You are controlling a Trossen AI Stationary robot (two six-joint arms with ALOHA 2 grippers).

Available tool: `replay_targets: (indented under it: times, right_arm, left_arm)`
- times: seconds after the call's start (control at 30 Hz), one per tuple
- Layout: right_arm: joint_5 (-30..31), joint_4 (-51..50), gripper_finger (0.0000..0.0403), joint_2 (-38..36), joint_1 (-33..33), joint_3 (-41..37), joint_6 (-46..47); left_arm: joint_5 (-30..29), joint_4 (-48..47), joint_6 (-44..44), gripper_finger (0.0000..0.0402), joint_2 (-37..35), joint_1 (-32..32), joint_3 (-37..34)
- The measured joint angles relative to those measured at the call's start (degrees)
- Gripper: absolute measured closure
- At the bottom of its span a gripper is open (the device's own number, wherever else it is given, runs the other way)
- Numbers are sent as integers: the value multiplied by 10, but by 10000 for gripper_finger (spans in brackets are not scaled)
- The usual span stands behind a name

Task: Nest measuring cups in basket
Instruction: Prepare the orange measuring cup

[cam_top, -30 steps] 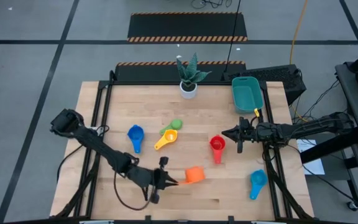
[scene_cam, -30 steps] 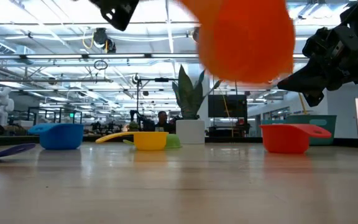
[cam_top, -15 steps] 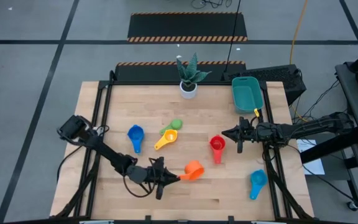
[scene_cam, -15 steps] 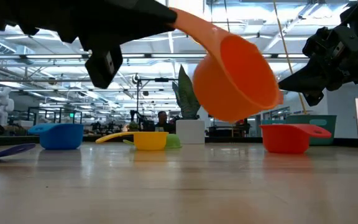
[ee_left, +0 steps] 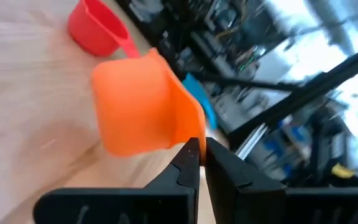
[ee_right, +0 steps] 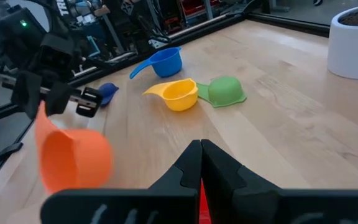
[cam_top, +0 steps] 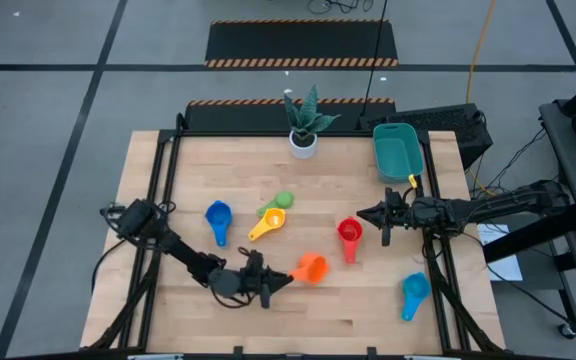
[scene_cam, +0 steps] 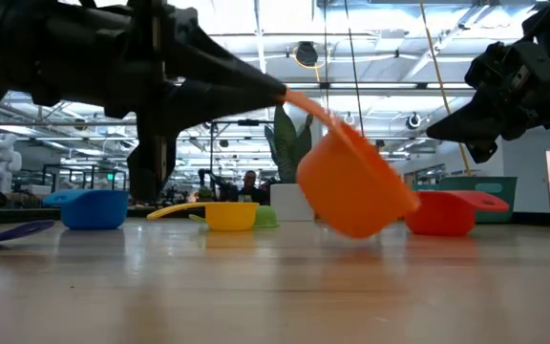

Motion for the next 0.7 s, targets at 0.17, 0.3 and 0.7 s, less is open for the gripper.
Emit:
replay_targets:
  times: [0.17, 0.3, 0.7]
  right_arm:
    - [0, -9, 403, 0, 0, 0, 0]
    - [0, -9, 403, 0, 0, 0, -8]
    - [0, -7, 403, 0, 0, 0, -11]
  left_arm:
    - [-21, 54, -25, 391, 26, 10, 0]
    - [-23, 59, -53, 376, 39, 18, 0]
    - [-15, 37, -39, 363, 41, 32, -33]
